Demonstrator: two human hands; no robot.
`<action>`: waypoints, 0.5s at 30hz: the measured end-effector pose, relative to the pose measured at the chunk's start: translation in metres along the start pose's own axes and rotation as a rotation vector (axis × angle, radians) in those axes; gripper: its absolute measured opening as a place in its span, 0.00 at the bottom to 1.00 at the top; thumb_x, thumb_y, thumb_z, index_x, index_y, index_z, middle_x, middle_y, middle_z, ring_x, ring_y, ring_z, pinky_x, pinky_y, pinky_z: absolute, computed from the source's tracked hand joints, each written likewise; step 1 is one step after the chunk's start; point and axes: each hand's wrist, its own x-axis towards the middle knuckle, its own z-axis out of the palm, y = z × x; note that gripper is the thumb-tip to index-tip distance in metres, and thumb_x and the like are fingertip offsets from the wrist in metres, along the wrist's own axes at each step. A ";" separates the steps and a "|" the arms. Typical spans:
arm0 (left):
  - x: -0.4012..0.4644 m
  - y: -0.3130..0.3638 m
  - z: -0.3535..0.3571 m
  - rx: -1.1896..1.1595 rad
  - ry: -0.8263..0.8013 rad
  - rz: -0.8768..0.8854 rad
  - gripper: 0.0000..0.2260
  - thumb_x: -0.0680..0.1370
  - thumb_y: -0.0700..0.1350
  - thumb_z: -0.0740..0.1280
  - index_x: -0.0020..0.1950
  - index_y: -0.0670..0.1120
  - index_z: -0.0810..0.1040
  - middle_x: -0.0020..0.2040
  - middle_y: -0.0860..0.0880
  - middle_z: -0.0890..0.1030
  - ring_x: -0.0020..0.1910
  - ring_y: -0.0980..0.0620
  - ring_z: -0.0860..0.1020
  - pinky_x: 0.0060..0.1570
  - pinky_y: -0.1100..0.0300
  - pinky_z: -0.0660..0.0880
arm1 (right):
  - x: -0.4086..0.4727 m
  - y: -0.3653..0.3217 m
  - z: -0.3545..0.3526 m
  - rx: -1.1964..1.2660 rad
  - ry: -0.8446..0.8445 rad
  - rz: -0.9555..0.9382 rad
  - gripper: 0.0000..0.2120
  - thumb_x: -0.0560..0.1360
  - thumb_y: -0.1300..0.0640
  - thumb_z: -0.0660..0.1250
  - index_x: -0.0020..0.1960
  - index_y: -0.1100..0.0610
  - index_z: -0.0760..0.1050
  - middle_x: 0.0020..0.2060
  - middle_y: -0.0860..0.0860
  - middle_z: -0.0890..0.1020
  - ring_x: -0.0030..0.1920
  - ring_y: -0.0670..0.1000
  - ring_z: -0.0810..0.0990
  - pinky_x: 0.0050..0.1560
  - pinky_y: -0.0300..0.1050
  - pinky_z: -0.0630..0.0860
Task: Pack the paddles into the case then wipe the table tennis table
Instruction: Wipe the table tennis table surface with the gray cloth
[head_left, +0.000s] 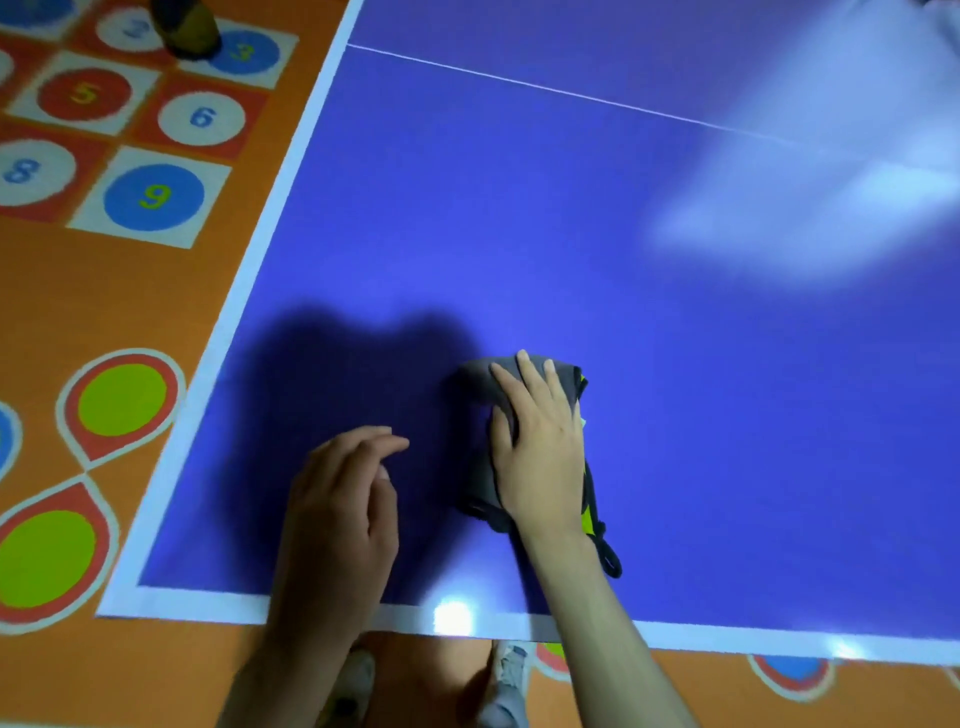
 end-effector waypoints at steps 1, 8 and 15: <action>0.002 0.013 0.015 -0.006 -0.008 0.011 0.14 0.81 0.38 0.59 0.60 0.43 0.82 0.61 0.47 0.80 0.63 0.45 0.78 0.64 0.48 0.74 | 0.001 0.019 -0.013 0.016 0.004 0.014 0.21 0.82 0.57 0.64 0.74 0.44 0.73 0.79 0.42 0.66 0.82 0.50 0.57 0.75 0.67 0.63; 0.009 0.099 0.109 -0.051 -0.080 0.058 0.13 0.80 0.37 0.60 0.60 0.43 0.81 0.60 0.46 0.80 0.61 0.44 0.77 0.64 0.50 0.73 | 0.004 0.151 -0.098 0.034 0.004 0.114 0.20 0.84 0.53 0.64 0.75 0.40 0.71 0.80 0.35 0.61 0.82 0.43 0.53 0.75 0.70 0.62; 0.013 0.162 0.177 -0.069 -0.099 0.095 0.13 0.80 0.37 0.60 0.60 0.43 0.82 0.60 0.47 0.81 0.62 0.45 0.78 0.64 0.48 0.74 | -0.008 0.260 -0.172 0.027 0.032 0.147 0.19 0.85 0.52 0.63 0.75 0.42 0.71 0.80 0.37 0.62 0.82 0.43 0.53 0.75 0.67 0.64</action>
